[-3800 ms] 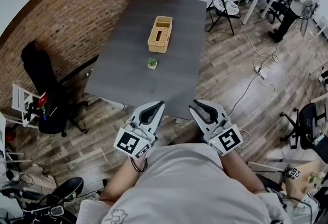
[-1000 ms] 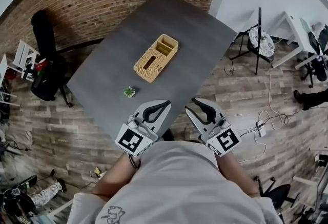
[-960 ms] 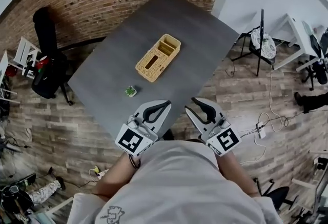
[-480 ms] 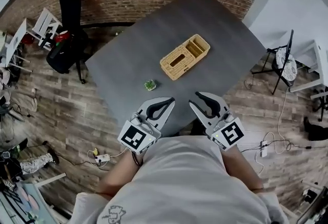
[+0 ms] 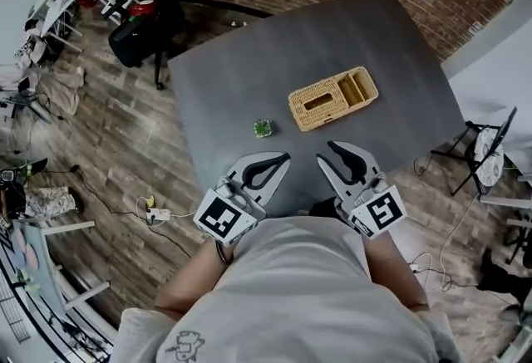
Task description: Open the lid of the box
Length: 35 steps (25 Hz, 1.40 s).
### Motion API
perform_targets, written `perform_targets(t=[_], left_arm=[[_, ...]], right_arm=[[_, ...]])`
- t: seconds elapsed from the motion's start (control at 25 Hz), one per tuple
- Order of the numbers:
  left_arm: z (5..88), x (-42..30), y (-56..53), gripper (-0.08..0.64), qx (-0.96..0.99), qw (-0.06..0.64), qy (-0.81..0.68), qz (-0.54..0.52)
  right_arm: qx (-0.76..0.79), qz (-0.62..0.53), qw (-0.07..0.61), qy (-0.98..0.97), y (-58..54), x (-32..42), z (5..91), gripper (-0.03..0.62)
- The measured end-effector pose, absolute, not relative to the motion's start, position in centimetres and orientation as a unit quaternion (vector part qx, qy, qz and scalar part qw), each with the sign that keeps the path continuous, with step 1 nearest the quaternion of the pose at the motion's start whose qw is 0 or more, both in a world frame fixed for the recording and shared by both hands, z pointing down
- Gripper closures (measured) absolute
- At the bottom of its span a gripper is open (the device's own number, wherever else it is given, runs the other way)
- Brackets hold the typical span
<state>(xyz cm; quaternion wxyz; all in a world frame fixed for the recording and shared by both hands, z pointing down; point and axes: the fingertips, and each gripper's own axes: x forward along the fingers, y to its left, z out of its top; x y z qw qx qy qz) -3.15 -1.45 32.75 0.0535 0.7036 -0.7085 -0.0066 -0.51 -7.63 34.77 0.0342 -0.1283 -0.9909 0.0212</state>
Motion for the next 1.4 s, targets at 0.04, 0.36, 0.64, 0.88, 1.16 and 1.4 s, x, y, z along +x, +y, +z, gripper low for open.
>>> perform_targets(t=[0.04, 0.36, 0.64, 0.88, 1.16, 1.4], left_arm=[[32.6, -3.3, -1.9, 0.549, 0.697, 0.055, -0.715, -0.007], [34.0, -3.6, -4.3, 0.549, 0.629, 0.087, -0.772, -0.01], [34.8, -3.9, -6.6, 0.549, 0.572, 0.098, -0.814, -0.027], [35.0, -4.1, -7.7, 0.549, 0.537, 0.086, -0.839, -0.011], [36.8, -4.0, -7.8, 0.549, 0.52, 0.101, -0.848, -0.013], [39.8, -5.9, -8.0, 0.549, 0.519, 0.135, -0.843, -0.029]], right_arm=[[-0.138, 0.023, 0.037, -0.989, -8.1, -0.8, 34.8, 0.462], [-0.22, 0.025, 0.053, -0.974, -11.9, -1.8, 35.7, 0.462], [-0.28, 0.016, 0.068, -0.957, -15.2, -2.5, 36.7, 0.46], [-0.326, -0.002, 0.1, -0.94, -16.6, -3.0, 38.5, 0.46], [-0.376, -0.038, 0.186, -0.907, -16.6, -3.7, 43.8, 0.429], [-0.39, -0.059, 0.23, -0.89, -16.6, -5.4, 47.1, 0.405]])
